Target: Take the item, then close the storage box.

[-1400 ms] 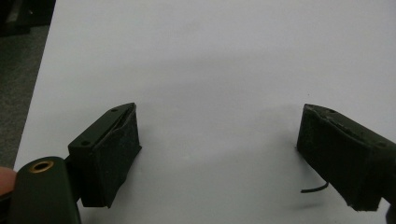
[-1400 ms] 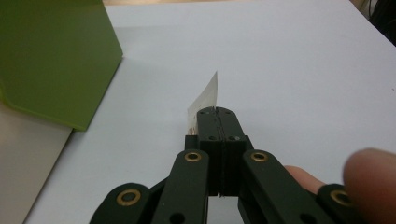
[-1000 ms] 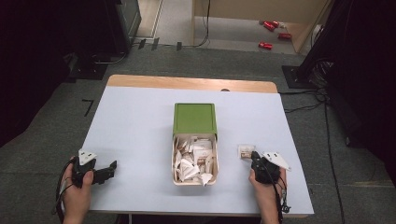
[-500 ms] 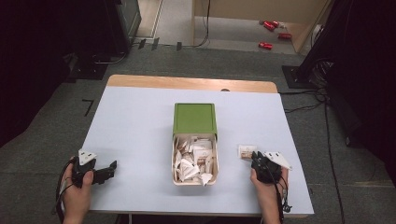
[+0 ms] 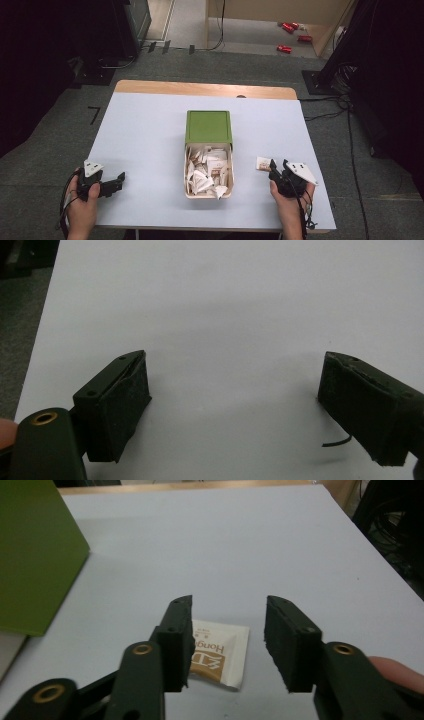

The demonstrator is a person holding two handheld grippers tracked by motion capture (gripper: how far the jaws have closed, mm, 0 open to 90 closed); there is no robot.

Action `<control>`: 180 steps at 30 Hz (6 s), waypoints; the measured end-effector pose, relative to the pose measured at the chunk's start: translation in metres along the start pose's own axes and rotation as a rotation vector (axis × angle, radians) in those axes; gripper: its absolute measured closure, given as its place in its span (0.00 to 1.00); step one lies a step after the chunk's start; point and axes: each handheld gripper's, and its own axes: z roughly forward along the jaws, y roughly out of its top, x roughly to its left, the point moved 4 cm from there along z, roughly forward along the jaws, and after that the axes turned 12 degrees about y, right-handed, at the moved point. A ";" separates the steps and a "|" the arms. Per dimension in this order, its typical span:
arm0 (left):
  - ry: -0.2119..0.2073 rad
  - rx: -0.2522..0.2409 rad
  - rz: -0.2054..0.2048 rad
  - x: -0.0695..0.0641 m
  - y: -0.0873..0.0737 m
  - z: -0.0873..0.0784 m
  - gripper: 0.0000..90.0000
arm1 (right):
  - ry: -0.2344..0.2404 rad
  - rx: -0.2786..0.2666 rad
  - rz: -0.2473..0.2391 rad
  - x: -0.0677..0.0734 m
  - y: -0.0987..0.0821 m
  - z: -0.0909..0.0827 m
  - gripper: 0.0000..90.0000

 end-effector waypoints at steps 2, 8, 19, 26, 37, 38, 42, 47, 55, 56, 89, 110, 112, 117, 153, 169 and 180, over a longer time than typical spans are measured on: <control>0.000 0.000 -0.001 0.000 0.000 0.000 0.15 | 0.014 -0.012 -0.010 0.003 0.004 -0.003 0.52; 0.000 0.000 0.000 0.000 0.000 0.000 0.15 | 0.063 -0.049 -0.024 0.018 0.013 -0.012 0.31; 0.000 0.001 0.001 0.000 0.000 0.000 0.15 | 0.159 -0.066 -0.011 0.038 0.027 -0.033 0.14; 0.001 0.001 0.002 0.000 0.000 0.000 0.15 | 0.201 -0.065 -0.025 0.051 0.031 -0.043 0.11; 0.000 0.000 0.000 0.000 0.000 0.000 0.15 | 0.223 -0.085 -0.055 0.073 0.034 -0.052 0.15; 0.000 0.000 0.001 0.000 0.000 0.000 0.15 | 0.226 -0.080 -0.065 0.078 0.033 -0.052 0.16; 0.001 0.001 0.002 0.000 0.000 0.000 0.15 | 0.228 -0.076 -0.081 0.086 0.031 -0.051 0.16; 0.001 0.001 0.002 0.000 0.000 0.000 0.15 | 0.235 -0.071 -0.105 0.096 0.029 -0.050 0.18; 0.000 0.001 0.001 0.000 0.000 0.000 0.15 | 0.241 -0.047 -0.119 0.109 0.022 -0.047 0.26; 0.000 0.001 0.001 0.000 0.000 0.000 0.15 | 0.245 -0.046 -0.120 0.111 0.021 -0.047 0.27; -0.006 0.000 -0.003 0.000 0.000 0.000 0.15 | 0.217 -0.005 -0.109 0.139 -0.045 -0.027 0.92; -0.003 0.001 -0.001 0.000 0.000 0.000 0.15 | 0.146 0.041 -0.029 0.146 -0.028 -0.029 1.00; -0.002 0.002 0.000 0.000 0.000 0.000 0.15 | 0.127 0.043 -0.020 0.149 -0.022 -0.028 1.00; -0.002 0.002 0.000 0.000 0.000 0.000 0.15 | 0.125 0.029 -0.013 0.154 -0.011 -0.022 0.99; -0.002 0.001 0.000 0.000 0.000 0.000 0.15 | 0.271 0.016 -0.086 0.138 -0.047 -0.009 0.69; -0.002 0.001 0.001 0.000 0.000 0.000 0.15 | 0.216 0.021 -0.114 0.148 -0.047 0.010 0.69; -0.004 0.000 -0.002 0.000 0.000 0.000 0.15 | 0.189 0.051 -0.083 0.143 -0.043 0.033 0.56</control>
